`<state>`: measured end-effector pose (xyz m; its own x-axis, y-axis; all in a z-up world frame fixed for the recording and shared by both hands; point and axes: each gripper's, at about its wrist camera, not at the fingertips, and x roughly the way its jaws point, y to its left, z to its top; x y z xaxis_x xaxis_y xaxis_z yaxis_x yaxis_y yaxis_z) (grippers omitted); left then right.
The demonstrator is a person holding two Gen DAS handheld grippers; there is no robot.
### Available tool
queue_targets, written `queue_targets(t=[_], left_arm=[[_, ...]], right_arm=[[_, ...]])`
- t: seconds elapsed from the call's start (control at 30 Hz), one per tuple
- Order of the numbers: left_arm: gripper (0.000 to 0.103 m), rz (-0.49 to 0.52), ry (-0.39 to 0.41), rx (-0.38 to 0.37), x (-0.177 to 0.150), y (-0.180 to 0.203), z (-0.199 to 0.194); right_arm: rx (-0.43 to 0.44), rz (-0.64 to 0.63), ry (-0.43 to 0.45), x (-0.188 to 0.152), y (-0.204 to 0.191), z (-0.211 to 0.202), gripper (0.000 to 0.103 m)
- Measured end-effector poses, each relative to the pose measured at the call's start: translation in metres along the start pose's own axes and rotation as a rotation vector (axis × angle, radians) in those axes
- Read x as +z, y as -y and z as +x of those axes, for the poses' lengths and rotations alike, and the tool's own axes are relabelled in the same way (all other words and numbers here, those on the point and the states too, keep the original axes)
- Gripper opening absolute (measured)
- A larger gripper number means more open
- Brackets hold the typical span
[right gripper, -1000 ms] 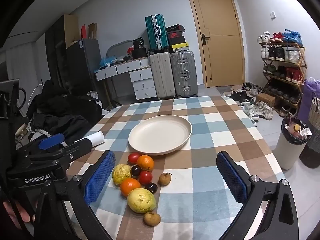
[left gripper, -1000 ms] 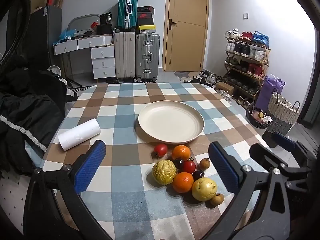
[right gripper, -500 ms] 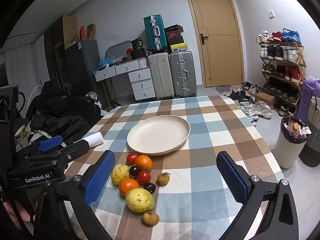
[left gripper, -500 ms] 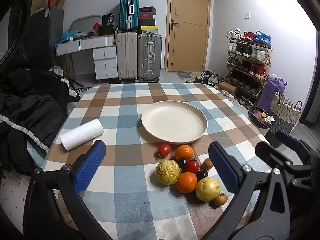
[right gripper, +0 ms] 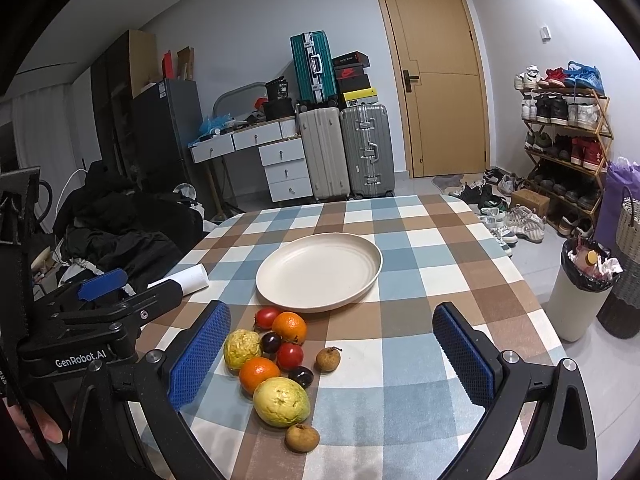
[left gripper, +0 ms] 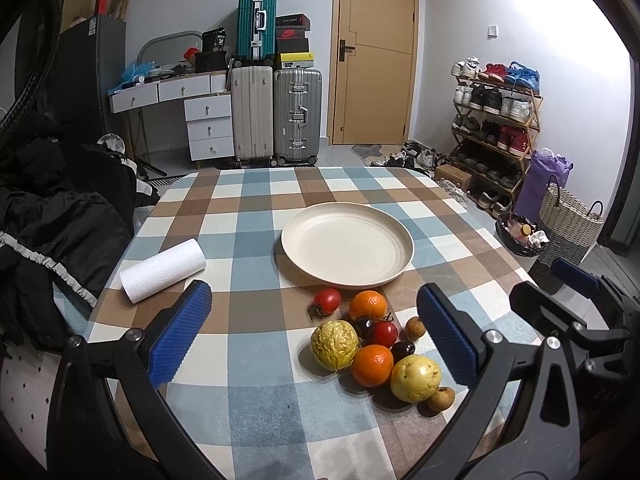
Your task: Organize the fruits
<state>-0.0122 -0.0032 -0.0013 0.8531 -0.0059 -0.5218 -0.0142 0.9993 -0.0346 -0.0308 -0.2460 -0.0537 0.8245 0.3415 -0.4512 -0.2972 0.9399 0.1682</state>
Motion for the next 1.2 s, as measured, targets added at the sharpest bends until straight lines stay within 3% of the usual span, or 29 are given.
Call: queue_targets(t=[0.83,1.2], left_arm=[[0.103,-0.006,-0.005,-0.005,-0.001,0.001,0.001],[0.102,-0.044,-0.07,-0.083,-0.017,-0.001,0.021]], right_arm=[[0.004,-0.002,0.003,0.001,-0.001,0.001,0.103],[0.003,-0.015,0.008,0.0,0.0,0.003,0.103]])
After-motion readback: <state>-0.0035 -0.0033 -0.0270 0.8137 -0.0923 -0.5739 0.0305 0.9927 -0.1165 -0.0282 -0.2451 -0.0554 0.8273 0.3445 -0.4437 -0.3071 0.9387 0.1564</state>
